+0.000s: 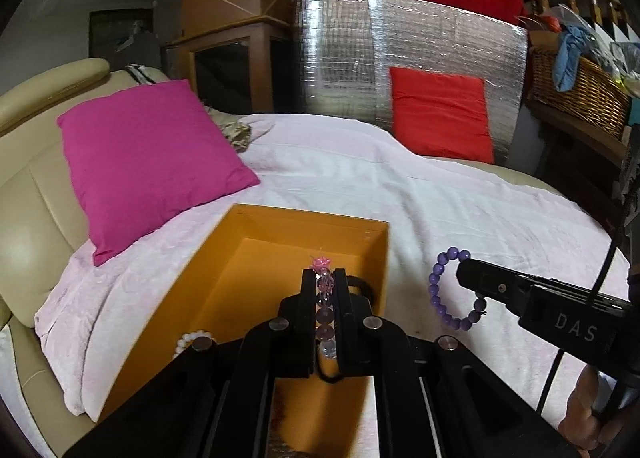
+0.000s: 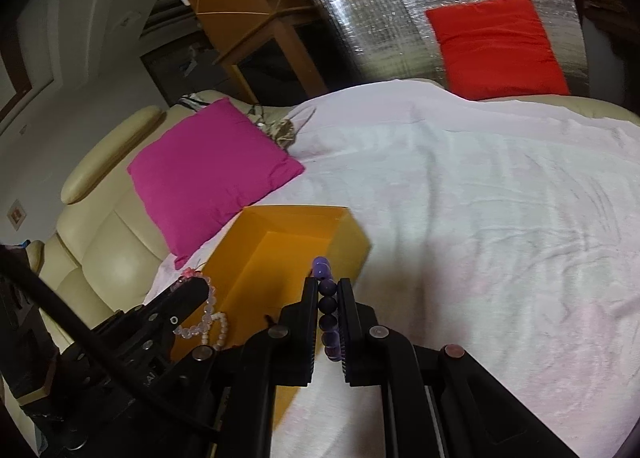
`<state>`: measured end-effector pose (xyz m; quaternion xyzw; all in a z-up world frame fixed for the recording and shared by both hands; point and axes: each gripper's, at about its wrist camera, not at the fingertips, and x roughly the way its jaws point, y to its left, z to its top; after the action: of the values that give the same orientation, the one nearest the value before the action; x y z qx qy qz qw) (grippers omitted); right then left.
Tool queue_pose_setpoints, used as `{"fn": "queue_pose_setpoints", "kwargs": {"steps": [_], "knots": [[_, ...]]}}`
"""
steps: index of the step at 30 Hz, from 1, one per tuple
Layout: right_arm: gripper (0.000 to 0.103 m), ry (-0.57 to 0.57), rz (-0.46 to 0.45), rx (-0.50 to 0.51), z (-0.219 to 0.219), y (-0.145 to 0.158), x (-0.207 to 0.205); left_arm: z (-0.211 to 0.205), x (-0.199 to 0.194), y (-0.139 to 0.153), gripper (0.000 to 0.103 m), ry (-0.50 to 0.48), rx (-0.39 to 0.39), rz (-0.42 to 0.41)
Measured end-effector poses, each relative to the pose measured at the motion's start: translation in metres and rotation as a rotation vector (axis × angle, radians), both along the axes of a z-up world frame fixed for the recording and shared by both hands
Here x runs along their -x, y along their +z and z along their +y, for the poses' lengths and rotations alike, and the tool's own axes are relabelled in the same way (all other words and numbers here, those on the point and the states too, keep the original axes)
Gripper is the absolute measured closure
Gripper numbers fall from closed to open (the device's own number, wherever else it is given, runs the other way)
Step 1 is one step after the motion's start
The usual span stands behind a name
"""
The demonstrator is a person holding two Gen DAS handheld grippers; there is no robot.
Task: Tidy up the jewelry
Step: 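Lift both bracelets and carry them toward the orange box, then lower both bracelets into the orange box and open both tools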
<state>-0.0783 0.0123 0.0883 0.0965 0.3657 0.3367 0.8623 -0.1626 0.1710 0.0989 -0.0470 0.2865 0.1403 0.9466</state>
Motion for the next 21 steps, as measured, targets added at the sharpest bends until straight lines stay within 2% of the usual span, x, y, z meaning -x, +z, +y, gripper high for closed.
{"fn": "queue_pose_setpoints", "kwargs": {"steps": [13,21], "knots": [[0.093,0.019,-0.024,0.035,0.032,0.004,-0.005,0.044,0.003,-0.009,0.095,0.120,-0.021,0.020],[0.093,0.055,-0.038,0.056,0.060,0.015,-0.016,0.064,-0.004,-0.019,0.095,0.170,-0.004,0.054]]}}
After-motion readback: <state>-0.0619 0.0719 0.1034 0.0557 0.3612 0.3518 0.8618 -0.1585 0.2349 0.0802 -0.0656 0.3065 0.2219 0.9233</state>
